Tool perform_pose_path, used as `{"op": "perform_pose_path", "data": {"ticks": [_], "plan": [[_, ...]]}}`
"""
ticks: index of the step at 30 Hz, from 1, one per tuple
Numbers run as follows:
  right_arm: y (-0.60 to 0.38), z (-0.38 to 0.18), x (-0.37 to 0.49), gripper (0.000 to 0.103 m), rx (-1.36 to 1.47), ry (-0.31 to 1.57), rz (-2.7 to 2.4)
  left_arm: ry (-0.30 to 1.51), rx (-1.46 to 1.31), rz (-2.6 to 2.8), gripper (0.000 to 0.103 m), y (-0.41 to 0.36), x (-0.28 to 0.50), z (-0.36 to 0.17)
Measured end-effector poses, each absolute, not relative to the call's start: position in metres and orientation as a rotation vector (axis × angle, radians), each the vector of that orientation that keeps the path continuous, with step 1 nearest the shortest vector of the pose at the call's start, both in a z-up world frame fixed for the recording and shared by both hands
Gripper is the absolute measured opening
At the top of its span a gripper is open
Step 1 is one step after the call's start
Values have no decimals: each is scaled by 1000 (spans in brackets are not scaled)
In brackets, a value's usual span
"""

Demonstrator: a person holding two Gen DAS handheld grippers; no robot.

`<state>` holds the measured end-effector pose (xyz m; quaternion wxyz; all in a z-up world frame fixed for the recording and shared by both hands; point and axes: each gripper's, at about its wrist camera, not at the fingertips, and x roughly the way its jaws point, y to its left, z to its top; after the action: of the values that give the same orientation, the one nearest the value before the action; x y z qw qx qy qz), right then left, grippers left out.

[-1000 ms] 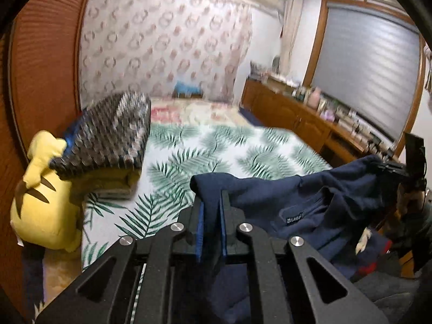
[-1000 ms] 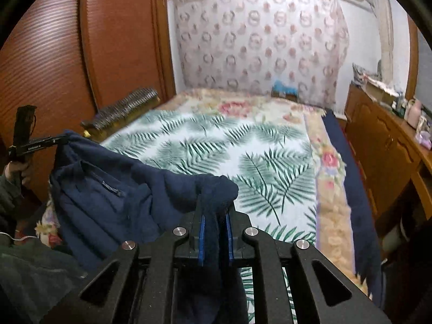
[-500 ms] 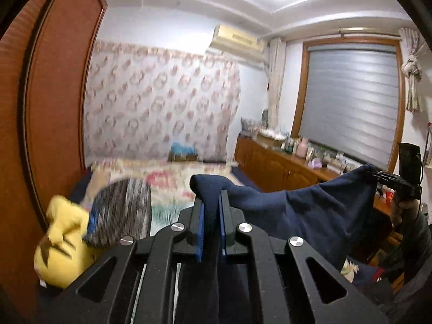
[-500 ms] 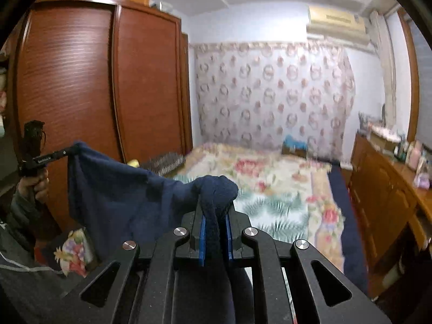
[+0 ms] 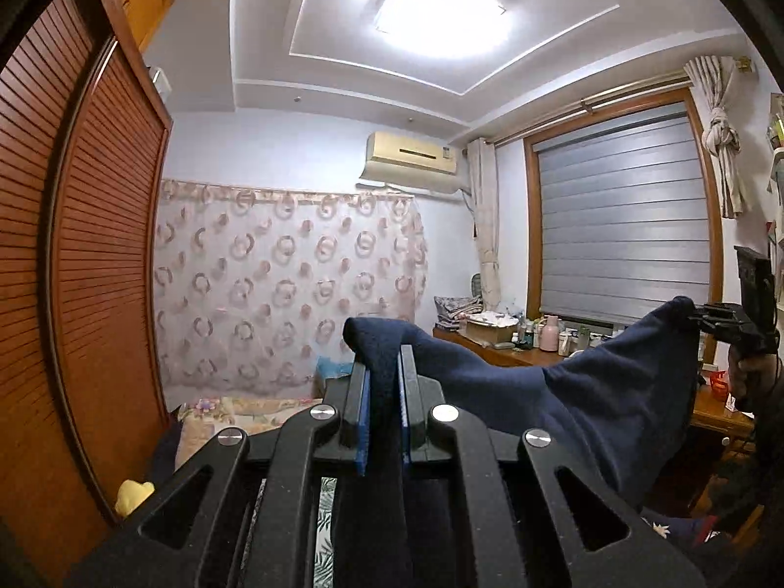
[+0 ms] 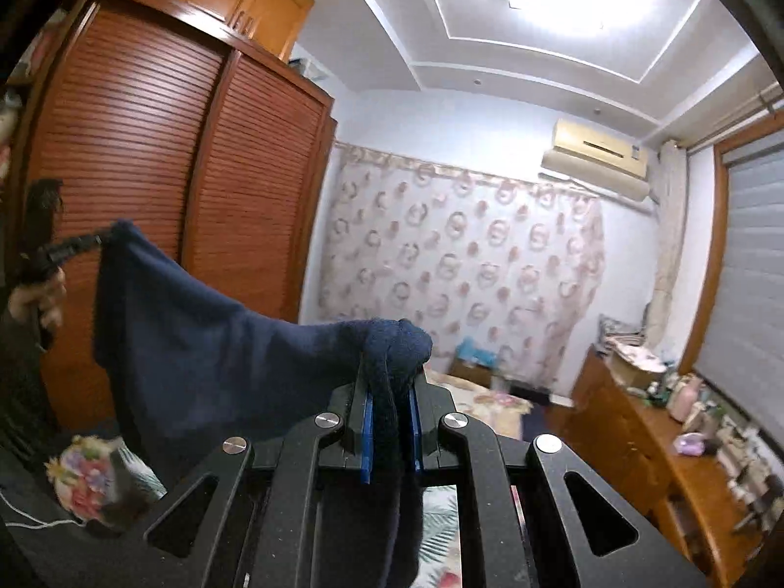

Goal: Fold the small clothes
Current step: 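Lift the shirt high with both tools and fold it over onto itself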

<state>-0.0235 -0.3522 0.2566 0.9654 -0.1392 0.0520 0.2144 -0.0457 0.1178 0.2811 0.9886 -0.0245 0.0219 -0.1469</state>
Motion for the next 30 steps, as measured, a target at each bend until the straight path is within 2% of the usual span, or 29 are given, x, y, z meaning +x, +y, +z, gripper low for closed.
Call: {"op": "perform_pose_path", "data": {"ticks": [3,7,17,20,26,30], "plan": [[-341,246,-24,11,-309,138,396,76,-33,-286,10,110,-22,273],[-319,236,18,11,-305,213,367,164,-11,-270,10,96,28,246],[-305,154,164,11,-246,445,358,435,25,-212,10,66,182,114],[-298,151,205,11,-235,509,347,502,22,-202,10,61,213,84],[-296,162,264,11,-220,577,335,579,25,-177,10,56,256,54],[-300,149,288,11,-203,616,337,617,23,-171,10,53,279,35]]}}
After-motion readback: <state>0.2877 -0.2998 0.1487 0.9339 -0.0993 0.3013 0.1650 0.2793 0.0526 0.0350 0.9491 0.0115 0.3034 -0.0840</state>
